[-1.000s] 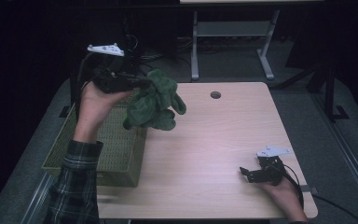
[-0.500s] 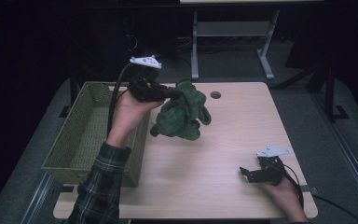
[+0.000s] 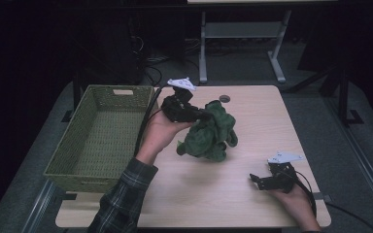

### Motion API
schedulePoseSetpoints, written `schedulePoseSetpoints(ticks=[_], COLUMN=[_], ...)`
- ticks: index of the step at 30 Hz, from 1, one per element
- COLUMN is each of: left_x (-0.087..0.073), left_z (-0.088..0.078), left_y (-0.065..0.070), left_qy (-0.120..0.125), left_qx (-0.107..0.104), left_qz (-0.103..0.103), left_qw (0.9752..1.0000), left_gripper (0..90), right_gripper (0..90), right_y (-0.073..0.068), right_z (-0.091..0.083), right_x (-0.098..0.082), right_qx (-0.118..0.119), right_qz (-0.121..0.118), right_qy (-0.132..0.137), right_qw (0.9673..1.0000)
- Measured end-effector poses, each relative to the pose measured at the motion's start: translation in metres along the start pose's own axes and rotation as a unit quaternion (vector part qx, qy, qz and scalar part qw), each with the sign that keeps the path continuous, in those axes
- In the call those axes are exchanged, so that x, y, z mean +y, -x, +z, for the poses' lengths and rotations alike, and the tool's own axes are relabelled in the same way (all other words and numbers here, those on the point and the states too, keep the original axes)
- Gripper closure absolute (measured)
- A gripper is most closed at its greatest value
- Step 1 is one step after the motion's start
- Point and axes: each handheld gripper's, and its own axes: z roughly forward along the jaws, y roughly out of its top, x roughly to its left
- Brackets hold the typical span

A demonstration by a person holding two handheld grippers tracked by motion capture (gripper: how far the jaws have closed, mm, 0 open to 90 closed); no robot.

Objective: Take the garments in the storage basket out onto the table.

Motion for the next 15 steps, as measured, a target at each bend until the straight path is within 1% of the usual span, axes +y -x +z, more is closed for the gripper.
schedulePoseSetpoints(ticks=[2,3,7,8,9,11,12,13,15], left_x=[-0.002,-0.002,-0.009,-0.011,-0.015,-0.02,-0.023,-0.023,-0.028], left_z=[0.009,0.009,0.028,0.033,0.043,0.053,0.057,0.057,0.065], left_y=[0.001,0.001,0.003,0.003,0.004,0.006,0.006,0.006,0.005], left_qy=[-0.001,-0.001,0.0,-0.002,-0.009,-0.016,-0.02,-0.02,-0.026], left_qx=[-0.005,-0.005,-0.016,-0.017,-0.021,-0.025,-0.026,-0.026,-0.029], left_qz=[-0.001,-0.001,-0.01,-0.01,-0.013,-0.017,-0.019,-0.019,-0.024], left_qw=[1.0,1.0,0.9998,0.9998,0.9997,0.9994,0.9993,0.9993,0.999], left_gripper=[85.8,85.8,85.8,85.8,85.8,85.8,85.8,85.8,85.8], right_gripper=[8.7,8.7,8.6,8.7,8.6,8.7,8.7,8.7,8.6], right_y=[0.0,0.0,0.0,0.0,0.0,0.0,0.0,0.0,0.0], right_z=[0.0,0.0,0.0,0.0,0.0,0.0,0.0,0.0,0.0], right_x=[0.0,0.0,0.0,0.0,0.0,0.0,0.0,0.0,0.0], right_qx=[0.0,0.0,0.0,0.0,0.0,0.0,0.001,0.001,0.0], right_qz=[0.0,0.0,0.0,-0.001,-0.001,-0.002,0.0,0.0,-0.002], right_qy=[0.0,0.0,0.0,0.001,0.0,0.001,0.0,0.0,0.001], right_qw=[1.0,1.0,1.0,1.0,1.0,1.0,1.0,1.0,1.0])
